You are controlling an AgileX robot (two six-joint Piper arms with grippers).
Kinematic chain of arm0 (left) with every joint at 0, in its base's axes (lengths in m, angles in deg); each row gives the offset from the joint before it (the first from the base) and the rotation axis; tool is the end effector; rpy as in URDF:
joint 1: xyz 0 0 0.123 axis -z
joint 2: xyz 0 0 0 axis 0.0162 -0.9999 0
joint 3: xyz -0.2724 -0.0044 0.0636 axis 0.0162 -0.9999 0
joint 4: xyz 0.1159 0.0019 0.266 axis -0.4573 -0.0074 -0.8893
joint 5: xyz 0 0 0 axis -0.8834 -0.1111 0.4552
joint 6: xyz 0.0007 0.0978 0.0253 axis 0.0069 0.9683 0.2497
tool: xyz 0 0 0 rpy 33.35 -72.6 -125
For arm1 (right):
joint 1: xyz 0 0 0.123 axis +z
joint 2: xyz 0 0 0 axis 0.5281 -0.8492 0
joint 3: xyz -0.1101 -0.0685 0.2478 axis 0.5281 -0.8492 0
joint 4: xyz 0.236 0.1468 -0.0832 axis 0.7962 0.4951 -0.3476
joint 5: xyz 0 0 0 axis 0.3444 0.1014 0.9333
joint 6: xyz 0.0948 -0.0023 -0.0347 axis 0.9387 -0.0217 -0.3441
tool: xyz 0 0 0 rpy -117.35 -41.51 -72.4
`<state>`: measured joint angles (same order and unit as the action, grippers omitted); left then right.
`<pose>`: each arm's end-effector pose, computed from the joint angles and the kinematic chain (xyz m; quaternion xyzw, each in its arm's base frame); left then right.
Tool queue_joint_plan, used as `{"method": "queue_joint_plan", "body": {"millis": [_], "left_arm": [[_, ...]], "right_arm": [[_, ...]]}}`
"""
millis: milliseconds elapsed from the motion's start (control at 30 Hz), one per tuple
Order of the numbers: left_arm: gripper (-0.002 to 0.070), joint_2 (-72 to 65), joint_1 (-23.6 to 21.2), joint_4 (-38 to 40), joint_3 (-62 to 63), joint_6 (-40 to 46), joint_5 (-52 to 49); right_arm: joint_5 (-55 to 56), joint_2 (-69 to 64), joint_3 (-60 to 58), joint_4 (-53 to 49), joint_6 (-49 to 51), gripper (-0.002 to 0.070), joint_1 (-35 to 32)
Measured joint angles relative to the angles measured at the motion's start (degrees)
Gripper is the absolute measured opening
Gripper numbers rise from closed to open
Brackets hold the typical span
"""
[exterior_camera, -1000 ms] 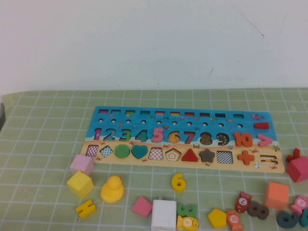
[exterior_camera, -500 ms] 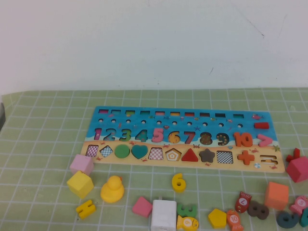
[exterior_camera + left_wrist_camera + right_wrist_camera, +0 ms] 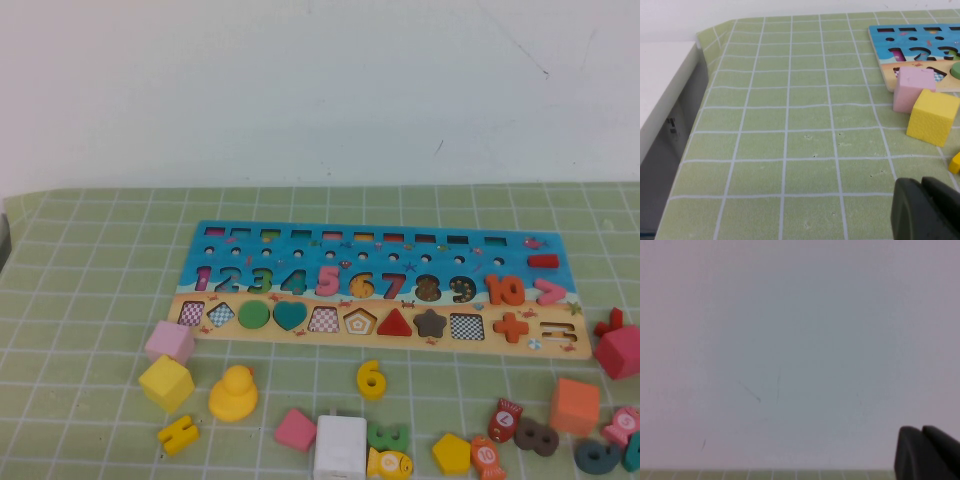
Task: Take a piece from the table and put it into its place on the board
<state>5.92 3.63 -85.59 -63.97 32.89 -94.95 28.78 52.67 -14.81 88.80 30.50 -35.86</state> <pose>0.1076 -0.0044 0.1767 -0.0098 0.7861 -0.0328 0.6172 0.0921 -0.0061 0.3014 -0.0004 0.6073 -0.0532 0.7927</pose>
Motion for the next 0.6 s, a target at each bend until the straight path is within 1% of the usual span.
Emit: {"method": "queue_joint_plan", "body": {"millis": [200, 367, 467, 600], "left_arm": [[-0.0002, 0.0, 0.0, 0.0, 0.0, 0.0, 0.0], [-0.0002, 0.0, 0.0, 0.0, 0.0, 0.0, 0.0], [-0.0002, 0.0, 0.0, 0.0, 0.0, 0.0, 0.0], [-0.0002, 0.0, 0.0, 0.0, 0.0, 0.0, 0.0]], "right_arm": [[-21.2, -14.5, 16.0, 0.1, -0.1, -0.0003, 0.0], [-35.6, -28.8, 27.2, 0.1, 0.0, -0.0003, 0.0], [-38.5, -35.0, 30.8, 0.1, -0.4, -0.0003, 0.0], [-36.1, -42.1, 30.6, 0.2, -0.4, -0.0003, 0.0]]}}
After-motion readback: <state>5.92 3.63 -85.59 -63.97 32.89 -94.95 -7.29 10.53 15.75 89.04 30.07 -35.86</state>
